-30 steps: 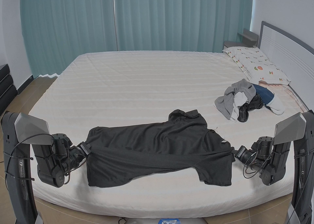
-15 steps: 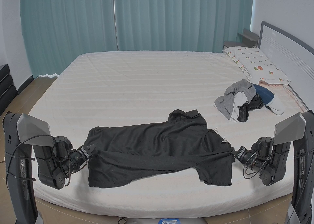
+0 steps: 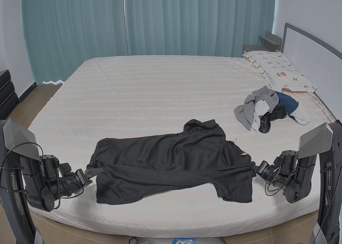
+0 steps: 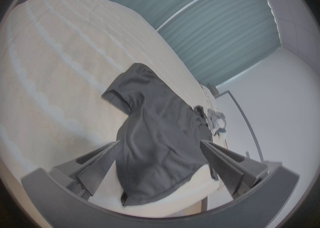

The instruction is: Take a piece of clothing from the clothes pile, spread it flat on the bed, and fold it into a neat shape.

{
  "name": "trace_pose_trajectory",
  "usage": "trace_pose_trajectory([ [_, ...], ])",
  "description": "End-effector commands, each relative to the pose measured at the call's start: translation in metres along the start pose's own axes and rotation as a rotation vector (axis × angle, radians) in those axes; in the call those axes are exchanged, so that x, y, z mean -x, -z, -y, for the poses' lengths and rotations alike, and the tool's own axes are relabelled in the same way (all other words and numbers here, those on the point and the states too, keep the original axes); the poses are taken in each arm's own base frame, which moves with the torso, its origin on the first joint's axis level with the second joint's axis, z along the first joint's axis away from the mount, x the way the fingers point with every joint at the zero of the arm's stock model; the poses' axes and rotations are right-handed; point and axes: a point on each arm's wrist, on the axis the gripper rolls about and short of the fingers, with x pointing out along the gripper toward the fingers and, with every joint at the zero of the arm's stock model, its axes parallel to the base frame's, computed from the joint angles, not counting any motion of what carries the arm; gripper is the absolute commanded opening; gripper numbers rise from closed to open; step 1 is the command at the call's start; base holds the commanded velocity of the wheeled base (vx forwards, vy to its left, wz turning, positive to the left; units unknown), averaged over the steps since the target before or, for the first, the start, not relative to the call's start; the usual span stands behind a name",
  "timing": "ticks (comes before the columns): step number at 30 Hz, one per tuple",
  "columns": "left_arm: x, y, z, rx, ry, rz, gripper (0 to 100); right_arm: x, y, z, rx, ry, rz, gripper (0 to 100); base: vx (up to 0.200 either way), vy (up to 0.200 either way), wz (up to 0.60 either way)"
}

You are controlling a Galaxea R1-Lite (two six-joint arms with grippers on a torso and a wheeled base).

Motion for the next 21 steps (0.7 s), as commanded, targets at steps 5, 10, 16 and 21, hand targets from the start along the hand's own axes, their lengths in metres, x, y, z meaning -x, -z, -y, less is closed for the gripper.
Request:
trace_pose_trajectory([
  [5, 0.023, 0.034, -0.002, -0.141, -0.039, -0.133, 100, 0.001, 0.004, -0.002, -0.016, -0.006, -0.012, 0, 0.000, 0.000, 0.00],
  [10, 0.015, 0.040, -0.001, -0.183, -0.074, -0.143, 100, 0.001, 0.004, -0.003, -0.014, -0.005, -0.012, 0, 0.000, 0.000, 0.00],
  [16, 0.003, 0.047, 0.002, -0.206, -0.118, -0.149, 100, 0.001, 0.004, -0.002, -0.014, -0.002, -0.011, 0, 0.000, 0.000, 0.00],
  [21, 0.000, 0.050, 0.004, -0.219, -0.130, -0.155, 100, 0.001, 0.004, -0.002, -0.014, -0.002, -0.011, 0, 0.000, 0.000, 0.00],
])
